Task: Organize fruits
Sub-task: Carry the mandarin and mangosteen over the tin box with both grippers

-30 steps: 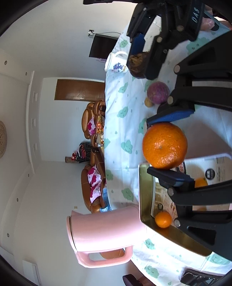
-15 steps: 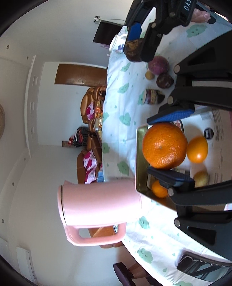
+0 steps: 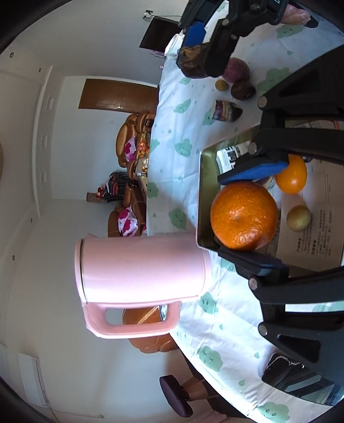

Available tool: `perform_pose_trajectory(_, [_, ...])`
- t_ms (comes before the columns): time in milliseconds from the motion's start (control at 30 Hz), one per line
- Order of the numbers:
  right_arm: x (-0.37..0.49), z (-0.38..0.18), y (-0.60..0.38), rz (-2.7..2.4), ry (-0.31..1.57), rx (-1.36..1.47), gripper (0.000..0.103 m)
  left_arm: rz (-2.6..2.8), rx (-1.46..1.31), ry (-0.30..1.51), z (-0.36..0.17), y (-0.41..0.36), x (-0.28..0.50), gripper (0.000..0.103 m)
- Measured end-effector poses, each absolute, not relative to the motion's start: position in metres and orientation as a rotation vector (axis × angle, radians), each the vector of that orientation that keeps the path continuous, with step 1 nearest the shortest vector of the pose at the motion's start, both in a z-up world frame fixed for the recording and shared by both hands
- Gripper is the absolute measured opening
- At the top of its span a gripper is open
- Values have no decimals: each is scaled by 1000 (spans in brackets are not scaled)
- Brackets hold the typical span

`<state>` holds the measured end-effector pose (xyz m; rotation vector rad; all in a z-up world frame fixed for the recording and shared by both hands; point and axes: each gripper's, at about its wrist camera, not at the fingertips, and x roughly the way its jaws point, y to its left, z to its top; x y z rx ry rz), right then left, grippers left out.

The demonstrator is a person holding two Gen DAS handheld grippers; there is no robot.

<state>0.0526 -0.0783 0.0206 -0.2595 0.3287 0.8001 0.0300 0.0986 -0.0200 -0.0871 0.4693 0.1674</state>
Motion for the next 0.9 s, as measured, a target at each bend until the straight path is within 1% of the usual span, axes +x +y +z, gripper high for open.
perform_pose_trajectory(900, [80, 3, -21, 851, 436, -333, 47, 177, -55, 565, -32, 113, 49, 49])
